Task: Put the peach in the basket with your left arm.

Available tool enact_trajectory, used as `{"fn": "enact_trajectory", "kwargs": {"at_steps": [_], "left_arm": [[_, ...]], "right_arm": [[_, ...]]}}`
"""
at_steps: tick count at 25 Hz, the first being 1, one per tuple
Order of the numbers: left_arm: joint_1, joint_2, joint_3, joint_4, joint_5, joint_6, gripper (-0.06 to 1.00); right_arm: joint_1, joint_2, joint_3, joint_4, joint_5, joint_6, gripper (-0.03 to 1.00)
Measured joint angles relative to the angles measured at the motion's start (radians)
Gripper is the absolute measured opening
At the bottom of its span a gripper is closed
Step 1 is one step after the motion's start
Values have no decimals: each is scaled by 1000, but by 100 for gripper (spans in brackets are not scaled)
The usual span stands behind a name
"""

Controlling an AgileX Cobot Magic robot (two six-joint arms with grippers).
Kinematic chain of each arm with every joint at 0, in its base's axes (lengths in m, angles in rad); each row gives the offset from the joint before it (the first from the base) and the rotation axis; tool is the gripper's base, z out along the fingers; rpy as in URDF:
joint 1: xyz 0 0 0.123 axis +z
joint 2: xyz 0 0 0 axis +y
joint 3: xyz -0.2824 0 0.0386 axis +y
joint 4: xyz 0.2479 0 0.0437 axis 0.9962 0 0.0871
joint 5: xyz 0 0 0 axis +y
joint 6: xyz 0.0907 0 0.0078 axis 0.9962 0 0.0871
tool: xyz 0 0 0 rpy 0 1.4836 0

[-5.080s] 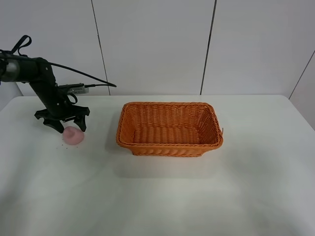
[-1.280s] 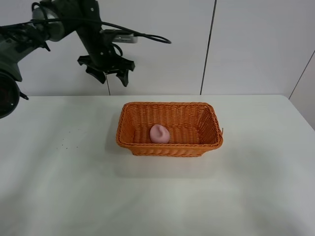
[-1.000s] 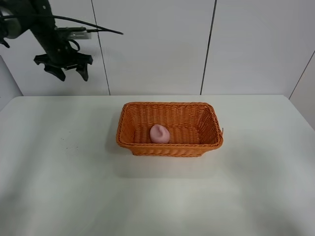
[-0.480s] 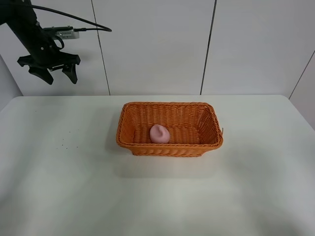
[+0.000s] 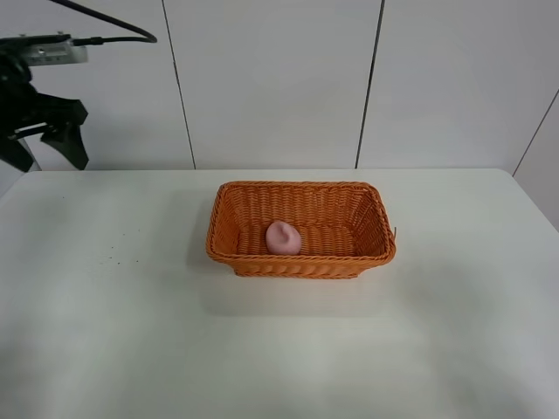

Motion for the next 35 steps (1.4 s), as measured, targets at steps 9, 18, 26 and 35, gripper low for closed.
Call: {"fn": "enact_trajectory", "kwargs": {"at_steps": [9, 18, 26, 35], "left_arm": [[0, -602, 571, 0, 1, 7, 75], [0, -1128, 991, 2, -84, 8, 75], [0, -1441, 1002, 2, -113, 8, 75], [0, -1596, 1002, 1, -112, 8, 75]], "right_arm": [[0, 0, 0, 0, 0, 0, 69], [0, 0, 0, 0, 0, 0, 69], [0, 0, 0, 0, 0, 0, 69], [0, 0, 0, 0, 0, 0, 69]]}}
